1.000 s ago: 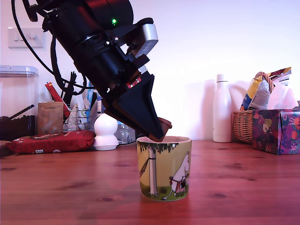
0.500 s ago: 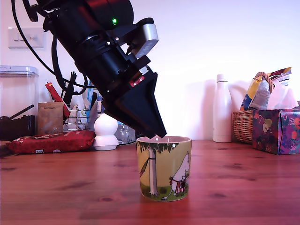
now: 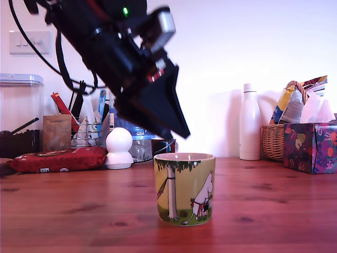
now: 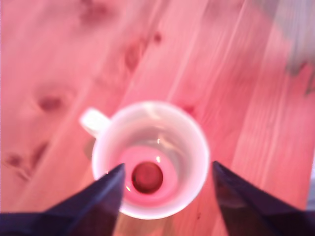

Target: Pick up the coffee capsules from the table one by one and drop them inside the nearest coffee cup

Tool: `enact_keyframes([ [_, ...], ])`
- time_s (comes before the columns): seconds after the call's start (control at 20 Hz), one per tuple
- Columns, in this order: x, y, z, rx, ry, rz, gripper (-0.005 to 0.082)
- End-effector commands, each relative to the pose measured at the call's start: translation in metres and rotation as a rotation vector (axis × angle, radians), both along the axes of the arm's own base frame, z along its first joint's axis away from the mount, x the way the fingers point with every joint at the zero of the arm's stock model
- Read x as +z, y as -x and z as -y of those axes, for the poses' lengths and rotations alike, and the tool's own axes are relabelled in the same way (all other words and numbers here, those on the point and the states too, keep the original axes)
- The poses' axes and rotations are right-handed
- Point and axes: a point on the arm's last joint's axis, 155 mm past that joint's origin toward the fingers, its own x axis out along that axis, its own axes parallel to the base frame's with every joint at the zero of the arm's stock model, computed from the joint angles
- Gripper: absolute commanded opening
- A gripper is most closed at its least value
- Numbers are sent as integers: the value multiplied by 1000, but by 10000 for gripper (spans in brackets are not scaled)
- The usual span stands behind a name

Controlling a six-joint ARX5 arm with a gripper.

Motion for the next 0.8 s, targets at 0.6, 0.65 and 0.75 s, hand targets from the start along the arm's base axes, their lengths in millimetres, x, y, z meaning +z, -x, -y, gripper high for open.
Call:
enact_keyframes([
  [0.6, 41, -5, -51, 60, 170, -49, -19],
  [0.65, 39, -4, -59, 80, 167, -54, -19],
  [0.75, 37, -4, -76, 133, 168, -66, -19],
])
